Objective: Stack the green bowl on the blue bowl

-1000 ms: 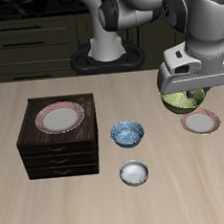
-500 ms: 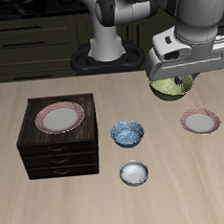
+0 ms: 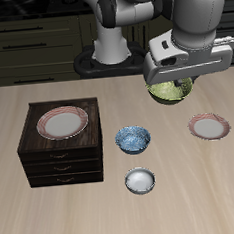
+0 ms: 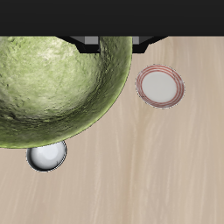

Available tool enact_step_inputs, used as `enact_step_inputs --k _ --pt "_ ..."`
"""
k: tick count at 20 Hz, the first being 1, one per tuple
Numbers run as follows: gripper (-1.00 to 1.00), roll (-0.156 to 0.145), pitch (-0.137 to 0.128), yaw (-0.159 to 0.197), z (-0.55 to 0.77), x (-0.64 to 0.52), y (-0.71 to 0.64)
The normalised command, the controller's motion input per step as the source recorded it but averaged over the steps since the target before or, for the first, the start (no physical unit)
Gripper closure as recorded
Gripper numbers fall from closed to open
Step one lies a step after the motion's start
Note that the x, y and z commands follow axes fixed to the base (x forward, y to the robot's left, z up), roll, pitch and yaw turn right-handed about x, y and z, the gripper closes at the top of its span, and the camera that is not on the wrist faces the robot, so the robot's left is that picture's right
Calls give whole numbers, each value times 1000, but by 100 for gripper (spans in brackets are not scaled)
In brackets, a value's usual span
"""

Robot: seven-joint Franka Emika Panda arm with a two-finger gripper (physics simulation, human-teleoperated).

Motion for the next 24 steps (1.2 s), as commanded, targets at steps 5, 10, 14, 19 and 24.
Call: enact_step_inputs --k 5,10,14,19,24 --pt "100 13 -28 -43 43 -209 -170" --pt "100 -11 -47 -47 -45 -119 -304" --pt "100 -12 -18 -55 -316 -123 -237" --pt "100 -6 9 -30 -155 -165 -113" --pt "100 -9 -54 10 37 -157 -173"
